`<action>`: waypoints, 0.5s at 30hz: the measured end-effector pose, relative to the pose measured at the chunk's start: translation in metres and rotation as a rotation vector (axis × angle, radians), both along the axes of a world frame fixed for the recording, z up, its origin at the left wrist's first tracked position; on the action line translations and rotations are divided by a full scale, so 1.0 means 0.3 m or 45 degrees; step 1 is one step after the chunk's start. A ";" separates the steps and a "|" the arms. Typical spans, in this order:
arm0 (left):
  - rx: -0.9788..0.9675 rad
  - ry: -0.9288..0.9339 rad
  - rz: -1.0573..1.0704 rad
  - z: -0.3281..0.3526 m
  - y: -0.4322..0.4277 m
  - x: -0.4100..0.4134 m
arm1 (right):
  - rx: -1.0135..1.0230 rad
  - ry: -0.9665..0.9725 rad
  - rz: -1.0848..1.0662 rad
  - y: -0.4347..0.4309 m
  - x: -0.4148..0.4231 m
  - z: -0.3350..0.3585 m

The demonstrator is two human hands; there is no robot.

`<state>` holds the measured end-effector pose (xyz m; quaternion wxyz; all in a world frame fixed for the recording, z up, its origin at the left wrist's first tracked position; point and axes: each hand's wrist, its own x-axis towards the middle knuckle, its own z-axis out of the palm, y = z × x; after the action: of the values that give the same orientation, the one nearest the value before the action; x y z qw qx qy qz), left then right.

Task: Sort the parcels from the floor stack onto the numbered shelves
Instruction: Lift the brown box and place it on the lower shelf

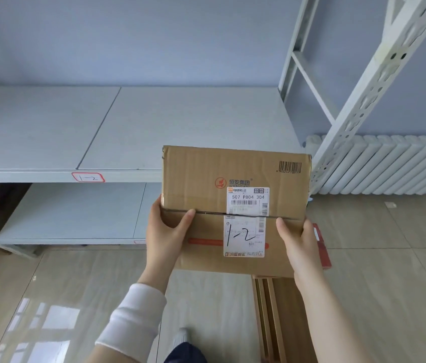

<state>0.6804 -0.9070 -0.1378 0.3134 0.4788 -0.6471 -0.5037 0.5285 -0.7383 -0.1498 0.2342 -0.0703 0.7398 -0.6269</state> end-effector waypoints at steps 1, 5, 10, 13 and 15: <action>-0.007 0.019 0.002 0.016 -0.017 -0.015 | -0.017 0.015 0.007 -0.019 -0.018 0.014; -0.043 0.119 -0.011 0.070 -0.117 -0.082 | -0.092 0.097 0.029 -0.123 -0.096 0.082; -0.101 0.227 -0.045 0.110 -0.276 -0.197 | -0.121 0.220 -0.030 -0.276 -0.198 0.133; -0.136 0.244 -0.062 0.116 -0.373 -0.269 | -0.112 0.265 -0.020 -0.365 -0.268 0.144; -0.150 0.256 -0.073 0.113 -0.431 -0.321 | -0.101 0.307 -0.028 -0.417 -0.320 0.145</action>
<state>0.5840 -1.0362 -0.1038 0.3897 0.3879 -0.6545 -0.5189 0.4325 -0.8634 -0.1064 0.1336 -0.1465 0.7380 -0.6450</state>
